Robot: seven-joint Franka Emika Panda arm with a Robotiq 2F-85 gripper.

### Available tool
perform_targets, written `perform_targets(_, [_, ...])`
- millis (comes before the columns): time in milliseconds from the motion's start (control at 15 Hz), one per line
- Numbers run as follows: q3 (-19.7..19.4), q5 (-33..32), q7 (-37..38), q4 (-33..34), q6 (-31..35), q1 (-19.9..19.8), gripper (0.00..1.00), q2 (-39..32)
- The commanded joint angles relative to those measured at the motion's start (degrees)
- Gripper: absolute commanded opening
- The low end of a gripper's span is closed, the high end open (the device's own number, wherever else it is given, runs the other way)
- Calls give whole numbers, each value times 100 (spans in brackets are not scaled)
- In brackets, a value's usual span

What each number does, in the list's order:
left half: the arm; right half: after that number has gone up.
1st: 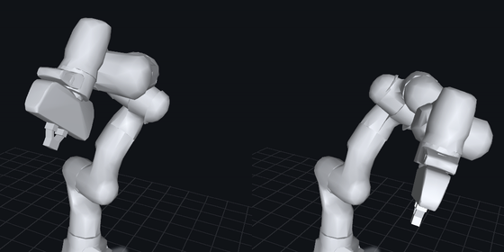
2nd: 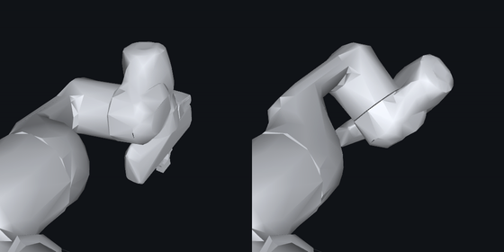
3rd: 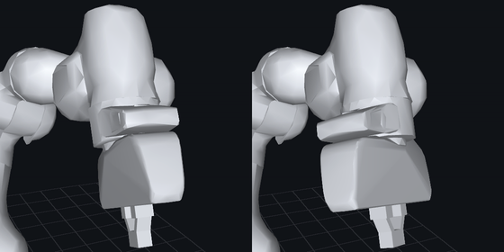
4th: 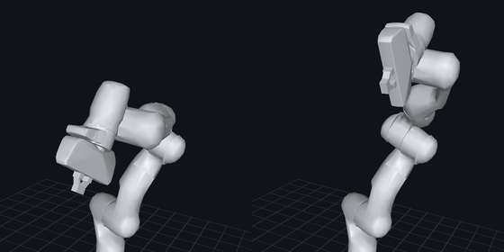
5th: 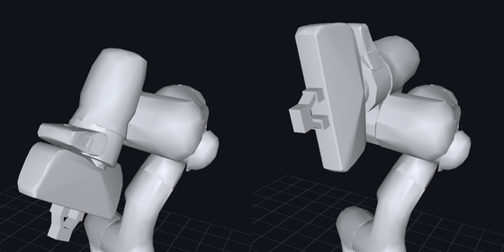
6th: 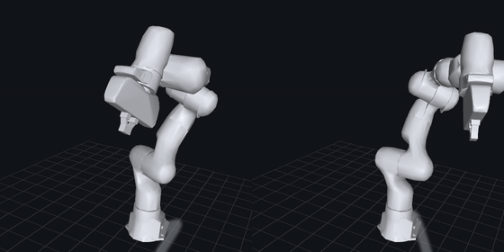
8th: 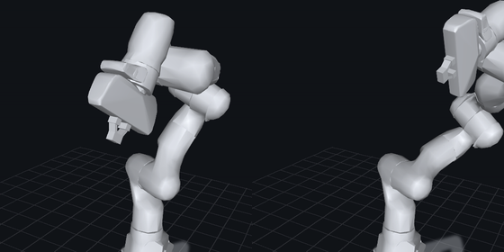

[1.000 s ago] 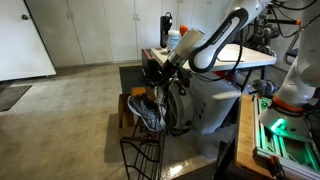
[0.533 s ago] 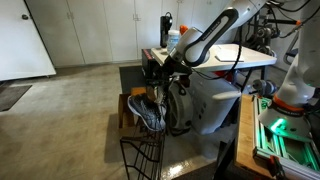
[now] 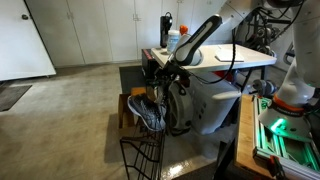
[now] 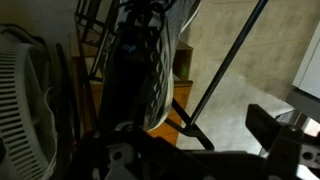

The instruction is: Pick up the shoe on the right side of the shoe rack and move it on the left side of the shoe on the shoe rack

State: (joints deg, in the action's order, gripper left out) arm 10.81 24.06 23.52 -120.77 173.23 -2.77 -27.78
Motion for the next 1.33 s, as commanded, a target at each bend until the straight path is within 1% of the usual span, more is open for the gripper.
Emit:
perform_targets(0, [142, 439, -45, 544, -246, -108, 100, -477])
perform_targets(200, [132, 498, -115, 866, -285, -111, 100, -816])
perform_targets(467, [-199, 368, 72, 1068, -484, 105, 100, -1039])
perform_targets(800, [-483, 306, 236, 1074, -687, 333, 100, -977])
perform_targets(1000, [-526, 347, 269, 929, -559, 400, 100, -820])
perform_targets(1267, [-758, 265, 400, 838, -610, 563, 100, -712])
